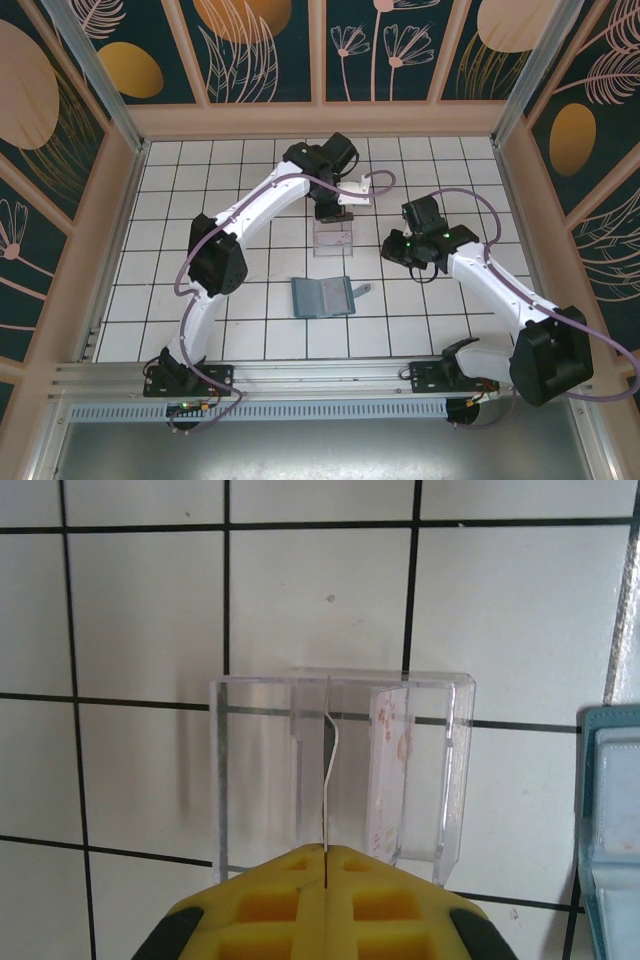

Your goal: Take the credit cards out of the card holder

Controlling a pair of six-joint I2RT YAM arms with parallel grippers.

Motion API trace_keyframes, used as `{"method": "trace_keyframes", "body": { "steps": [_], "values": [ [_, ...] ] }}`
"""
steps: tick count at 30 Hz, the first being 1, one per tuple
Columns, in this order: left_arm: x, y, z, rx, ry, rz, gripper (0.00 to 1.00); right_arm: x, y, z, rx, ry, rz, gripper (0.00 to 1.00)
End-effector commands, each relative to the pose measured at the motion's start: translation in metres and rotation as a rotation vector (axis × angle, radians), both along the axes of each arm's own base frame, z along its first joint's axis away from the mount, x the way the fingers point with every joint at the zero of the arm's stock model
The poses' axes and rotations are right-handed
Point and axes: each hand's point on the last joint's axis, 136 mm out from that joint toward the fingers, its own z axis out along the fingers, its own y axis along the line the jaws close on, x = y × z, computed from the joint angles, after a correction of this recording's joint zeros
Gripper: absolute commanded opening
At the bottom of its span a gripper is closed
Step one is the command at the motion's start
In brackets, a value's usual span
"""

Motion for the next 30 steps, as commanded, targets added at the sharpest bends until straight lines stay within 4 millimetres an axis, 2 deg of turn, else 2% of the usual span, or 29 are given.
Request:
{"method": "trace_keyframes", "body": {
  "steps": [1, 5, 14, 20, 30],
  "values": [
    [-0.009, 0.014, -0.016, 0.08, 0.064, -0.04, 0.0, -0.002, -0.002, -0.004, -0.006, 0.014, 0.01, 0.22],
    [-0.003, 0.018, -0.026, 0.112, 0.06, -0.029, 0.0, -0.002, -0.001, -0.006, 0.0, 0.018, 0.006, 0.22],
    [0.011, 0.018, -0.032, 0.106, 0.033, -0.023, 0.0, -0.002, -0.001, -0.007, -0.001, 0.025, 0.001, 0.22],
    [0.013, 0.012, -0.032, 0.084, 0.033, -0.047, 0.0, -0.001, -0.001, -0.007, 0.0, 0.026, -0.005, 0.22],
    [0.004, 0.01, -0.05, 0.086, 0.109, -0.074, 0.0, 0.0, -0.001, -0.007, 0.001, 0.029, -0.005, 0.21]
  ]
}}
